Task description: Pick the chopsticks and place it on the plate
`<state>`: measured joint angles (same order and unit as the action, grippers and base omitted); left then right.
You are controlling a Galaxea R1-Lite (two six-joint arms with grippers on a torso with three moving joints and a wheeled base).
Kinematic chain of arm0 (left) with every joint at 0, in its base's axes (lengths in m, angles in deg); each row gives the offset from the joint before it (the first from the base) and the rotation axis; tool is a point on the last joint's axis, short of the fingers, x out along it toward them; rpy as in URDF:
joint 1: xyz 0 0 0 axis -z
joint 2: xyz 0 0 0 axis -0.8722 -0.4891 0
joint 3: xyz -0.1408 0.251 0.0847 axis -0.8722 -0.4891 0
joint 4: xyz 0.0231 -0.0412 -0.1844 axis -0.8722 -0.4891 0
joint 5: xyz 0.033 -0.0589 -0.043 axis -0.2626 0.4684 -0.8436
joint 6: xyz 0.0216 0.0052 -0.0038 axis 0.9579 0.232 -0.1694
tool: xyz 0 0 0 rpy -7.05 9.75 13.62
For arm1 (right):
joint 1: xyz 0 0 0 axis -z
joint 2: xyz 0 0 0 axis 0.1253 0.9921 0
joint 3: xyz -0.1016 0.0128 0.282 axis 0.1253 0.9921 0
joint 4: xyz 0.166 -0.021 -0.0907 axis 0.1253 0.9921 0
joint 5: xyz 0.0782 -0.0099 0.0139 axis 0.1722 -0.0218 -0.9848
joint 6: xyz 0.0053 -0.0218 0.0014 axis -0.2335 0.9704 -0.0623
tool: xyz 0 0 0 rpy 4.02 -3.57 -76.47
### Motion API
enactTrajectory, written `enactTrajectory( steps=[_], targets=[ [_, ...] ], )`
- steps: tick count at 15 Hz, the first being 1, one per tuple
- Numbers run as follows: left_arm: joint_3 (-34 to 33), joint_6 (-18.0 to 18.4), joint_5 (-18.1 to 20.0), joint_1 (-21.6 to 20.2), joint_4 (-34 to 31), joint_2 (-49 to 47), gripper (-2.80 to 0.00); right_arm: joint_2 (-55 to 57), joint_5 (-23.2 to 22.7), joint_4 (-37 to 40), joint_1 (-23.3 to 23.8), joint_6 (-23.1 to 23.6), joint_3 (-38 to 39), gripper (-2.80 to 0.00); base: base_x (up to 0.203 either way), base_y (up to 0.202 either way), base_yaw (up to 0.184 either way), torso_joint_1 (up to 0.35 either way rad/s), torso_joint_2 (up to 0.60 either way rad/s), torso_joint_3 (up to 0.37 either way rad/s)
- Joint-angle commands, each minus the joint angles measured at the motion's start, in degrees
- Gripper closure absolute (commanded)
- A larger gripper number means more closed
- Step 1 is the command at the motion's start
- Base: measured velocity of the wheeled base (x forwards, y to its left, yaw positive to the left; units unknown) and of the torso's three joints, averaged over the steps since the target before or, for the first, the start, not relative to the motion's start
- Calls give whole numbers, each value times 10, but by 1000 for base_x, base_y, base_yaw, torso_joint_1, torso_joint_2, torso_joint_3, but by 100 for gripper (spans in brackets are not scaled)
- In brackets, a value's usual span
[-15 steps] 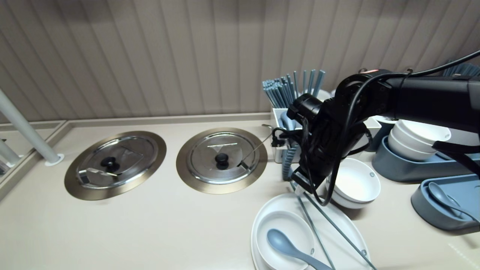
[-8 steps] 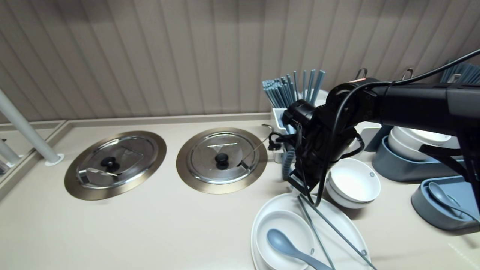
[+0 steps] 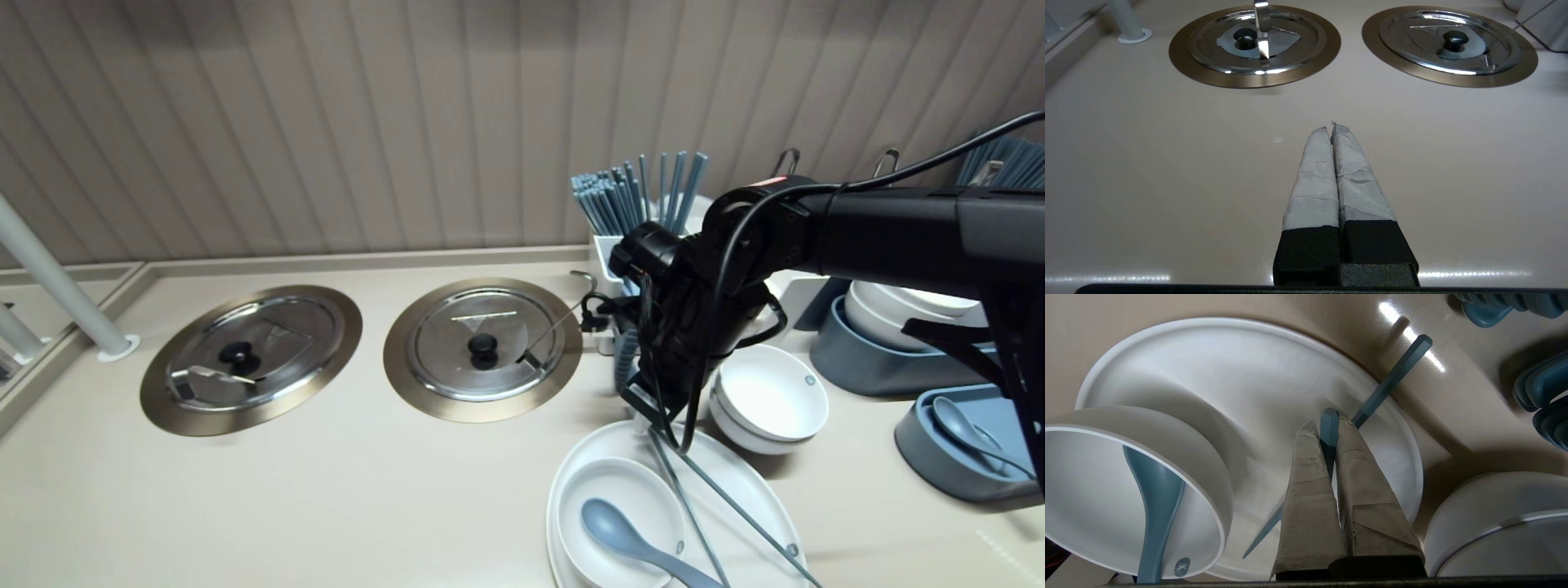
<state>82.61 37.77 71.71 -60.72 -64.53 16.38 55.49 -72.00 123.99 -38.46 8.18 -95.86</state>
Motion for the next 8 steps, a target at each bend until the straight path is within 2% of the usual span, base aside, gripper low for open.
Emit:
enactTrajectory(
  steps=[1, 2, 3, 4, 8],
  targets=[
    [-4, 0, 0, 0, 0, 0, 0, -3, -1, 3, 1, 1, 0, 0, 0, 0, 0, 0, 0, 0],
    [-4, 0, 0, 0, 0, 0, 0, -3, -1, 3, 1, 1, 0, 0, 0, 0, 0, 0, 0, 0],
    [-4, 0, 0, 0, 0, 0, 0, -4, -1, 3, 1, 1, 0, -94, 0, 0, 0, 0, 0, 0],
    [-4, 0, 0, 0, 0, 0, 0, -6, -1, 3, 0, 1, 0, -280, 0, 0, 0, 0, 0, 0],
    [-4, 0, 0, 0, 0, 0, 0, -9, -1, 2, 1, -1, 0, -280, 0, 0, 0, 0, 0, 0]
  ],
)
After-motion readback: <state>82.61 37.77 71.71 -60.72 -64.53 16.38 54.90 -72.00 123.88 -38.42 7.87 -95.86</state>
